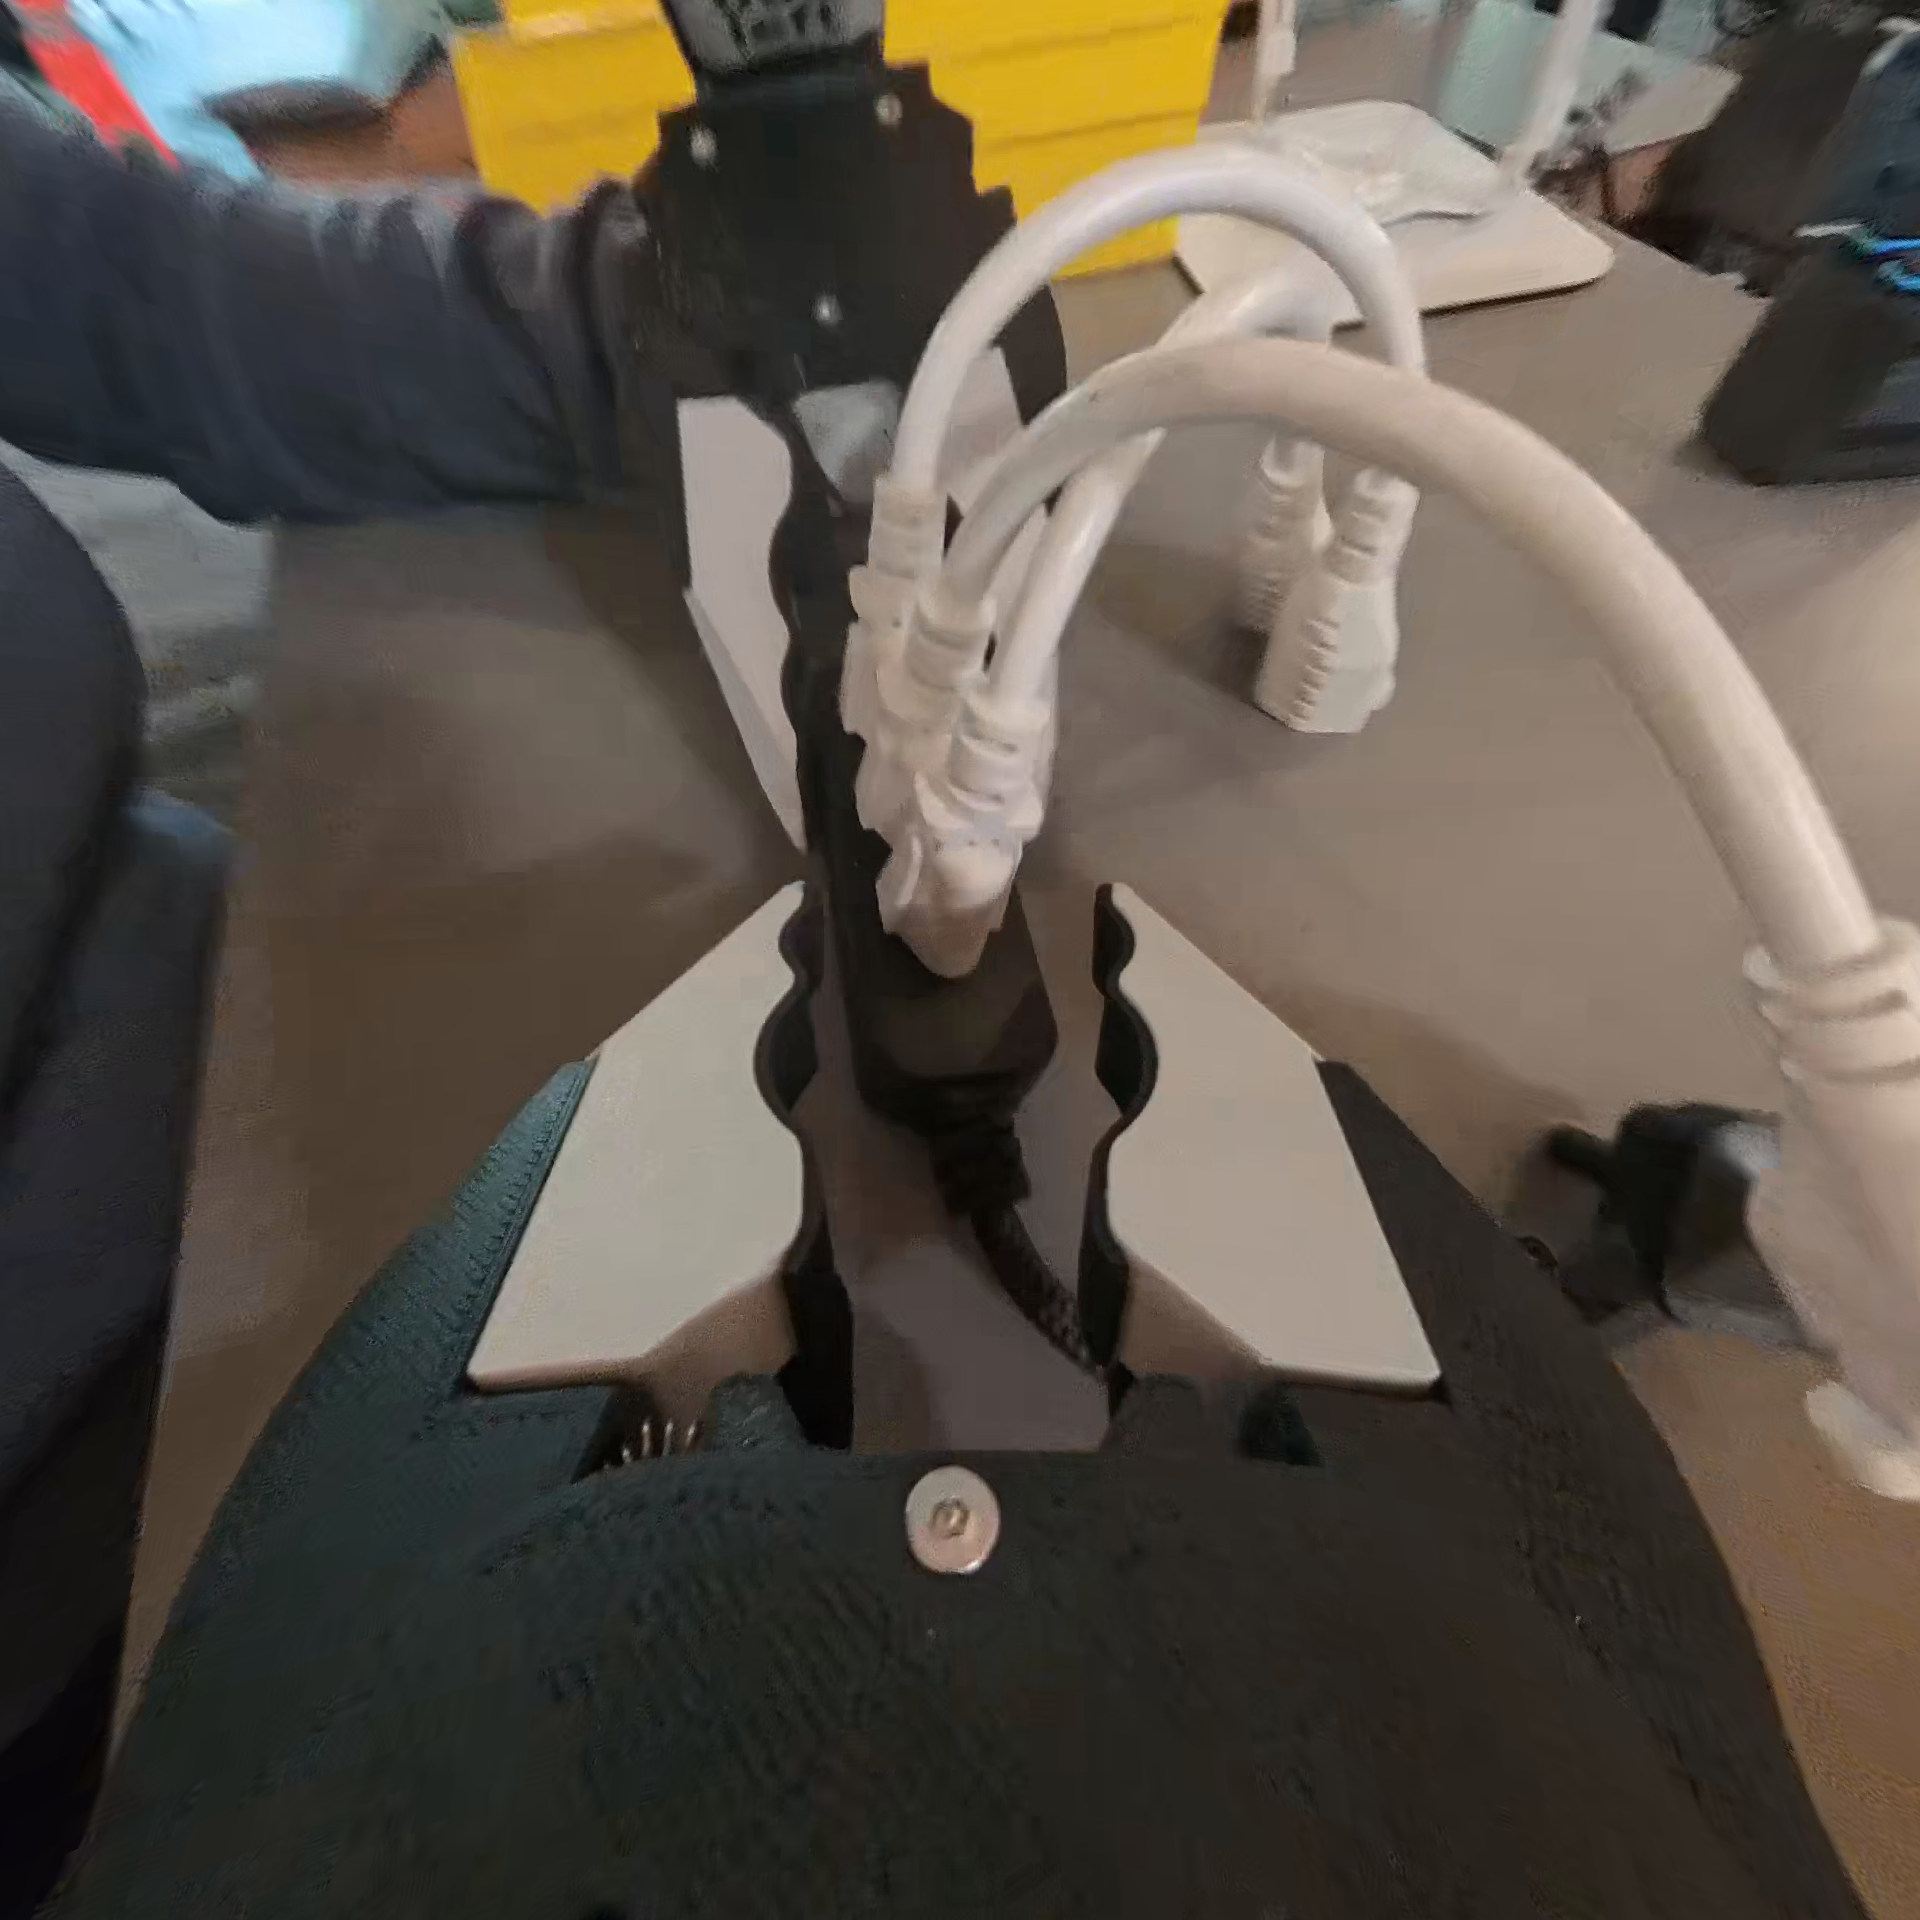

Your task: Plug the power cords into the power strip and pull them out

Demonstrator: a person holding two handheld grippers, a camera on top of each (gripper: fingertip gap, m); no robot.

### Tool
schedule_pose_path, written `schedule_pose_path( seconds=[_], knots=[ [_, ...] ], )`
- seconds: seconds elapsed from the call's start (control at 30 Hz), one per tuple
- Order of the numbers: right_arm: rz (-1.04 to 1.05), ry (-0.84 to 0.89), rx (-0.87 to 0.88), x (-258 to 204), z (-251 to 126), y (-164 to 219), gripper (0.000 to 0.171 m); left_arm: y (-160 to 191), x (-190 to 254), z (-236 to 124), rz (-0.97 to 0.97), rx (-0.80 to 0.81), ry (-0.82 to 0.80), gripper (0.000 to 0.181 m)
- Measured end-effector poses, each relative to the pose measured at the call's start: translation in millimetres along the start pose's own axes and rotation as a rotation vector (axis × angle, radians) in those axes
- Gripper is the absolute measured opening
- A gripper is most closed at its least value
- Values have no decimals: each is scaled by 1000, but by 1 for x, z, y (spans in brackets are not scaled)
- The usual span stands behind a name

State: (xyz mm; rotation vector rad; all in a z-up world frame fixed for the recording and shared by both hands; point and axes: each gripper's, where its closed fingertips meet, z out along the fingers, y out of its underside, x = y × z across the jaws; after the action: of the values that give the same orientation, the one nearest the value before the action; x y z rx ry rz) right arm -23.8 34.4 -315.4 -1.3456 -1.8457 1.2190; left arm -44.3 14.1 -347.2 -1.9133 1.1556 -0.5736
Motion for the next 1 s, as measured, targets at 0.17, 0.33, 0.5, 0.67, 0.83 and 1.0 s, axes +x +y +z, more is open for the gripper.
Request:
schedule_pose_path(
  seconds=[0.17, 0.33, 0.5, 0.67, 0.83, 1.0],
  knots=[
    [-87, -77, -58, -9, 15, 9, 36, -17, -2, 11, -19, -23, -54, 71],
    [-96, -85, 13, -9, 11, 1, 35, -10, 3, 30, -47, -90, -21, 57],
    [3, -198, 38, -13, 6, -2, 34, -15, 7, 32, -24, -37, 4, 44],
    [28, -301, 88, -15, 2, -11, 22, -12, 9, 31, 66, -49, 15, 44],
    [-67, -239, 32, -13, 10, -3, 23, -13, 7, 31, 33, -40, -1, 44],
    [-106, -178, 42, -14, 10, -4, 21, -13, 8, 32, 8, -45, -1, 43]
  ],
)
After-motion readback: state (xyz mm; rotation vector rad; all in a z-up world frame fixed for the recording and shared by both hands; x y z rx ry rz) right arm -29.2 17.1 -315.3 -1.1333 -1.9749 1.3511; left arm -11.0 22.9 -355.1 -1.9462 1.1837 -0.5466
